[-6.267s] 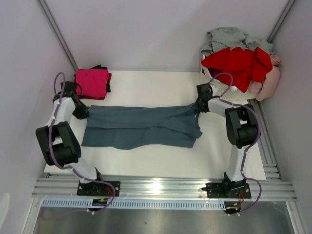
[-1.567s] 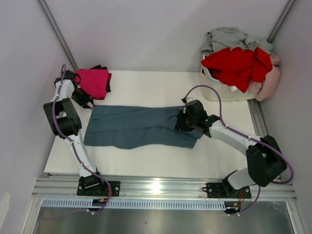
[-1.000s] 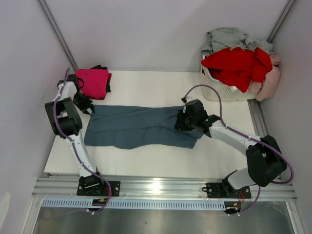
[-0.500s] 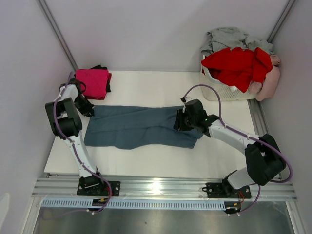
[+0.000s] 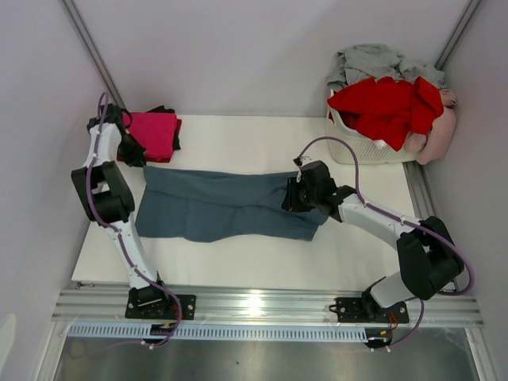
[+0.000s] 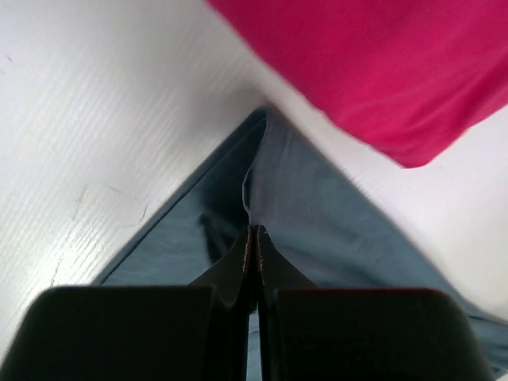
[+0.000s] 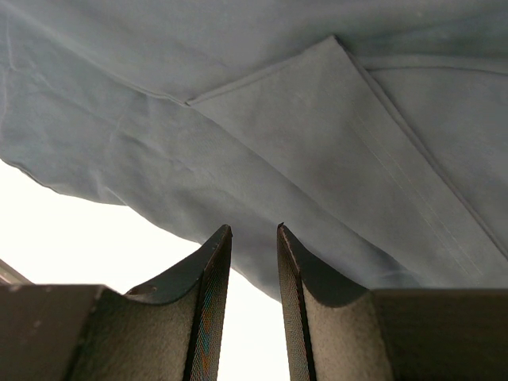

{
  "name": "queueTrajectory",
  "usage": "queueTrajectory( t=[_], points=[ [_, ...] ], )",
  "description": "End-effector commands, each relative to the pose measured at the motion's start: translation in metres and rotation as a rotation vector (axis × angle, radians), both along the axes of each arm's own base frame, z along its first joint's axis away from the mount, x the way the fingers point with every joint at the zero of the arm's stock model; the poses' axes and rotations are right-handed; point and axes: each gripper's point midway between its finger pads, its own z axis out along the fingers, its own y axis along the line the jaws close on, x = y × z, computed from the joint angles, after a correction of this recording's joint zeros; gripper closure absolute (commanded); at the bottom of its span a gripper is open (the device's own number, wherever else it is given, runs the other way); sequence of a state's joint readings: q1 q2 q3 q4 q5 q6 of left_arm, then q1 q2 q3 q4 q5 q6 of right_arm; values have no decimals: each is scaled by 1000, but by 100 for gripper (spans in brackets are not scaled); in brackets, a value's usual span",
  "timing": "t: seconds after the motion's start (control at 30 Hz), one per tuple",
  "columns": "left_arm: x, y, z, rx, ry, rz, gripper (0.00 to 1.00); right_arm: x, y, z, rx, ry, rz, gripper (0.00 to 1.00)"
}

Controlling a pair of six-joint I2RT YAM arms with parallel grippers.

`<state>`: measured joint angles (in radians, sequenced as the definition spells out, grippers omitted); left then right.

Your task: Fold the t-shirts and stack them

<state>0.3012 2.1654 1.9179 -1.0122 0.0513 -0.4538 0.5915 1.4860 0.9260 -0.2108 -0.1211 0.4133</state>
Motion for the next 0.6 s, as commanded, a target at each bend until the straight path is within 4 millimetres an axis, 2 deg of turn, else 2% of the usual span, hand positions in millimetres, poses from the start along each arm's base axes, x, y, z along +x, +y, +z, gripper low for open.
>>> queueTrajectory(
  t=[0.0,0.17,0.4,0.57],
  points=[
    [17,9,31,57,-74,15,100,12,7,16,26,-46,6,66],
    [21,28,25,143,-46,52,99,12,8,16,27,-42,2,66],
    [26,27,0,117,-5,35,95,13,8,13,11,-33,0,66],
    [24,27,-12,109,24,28,85,16,5,9,-11,-33,-17,67]
  ],
)
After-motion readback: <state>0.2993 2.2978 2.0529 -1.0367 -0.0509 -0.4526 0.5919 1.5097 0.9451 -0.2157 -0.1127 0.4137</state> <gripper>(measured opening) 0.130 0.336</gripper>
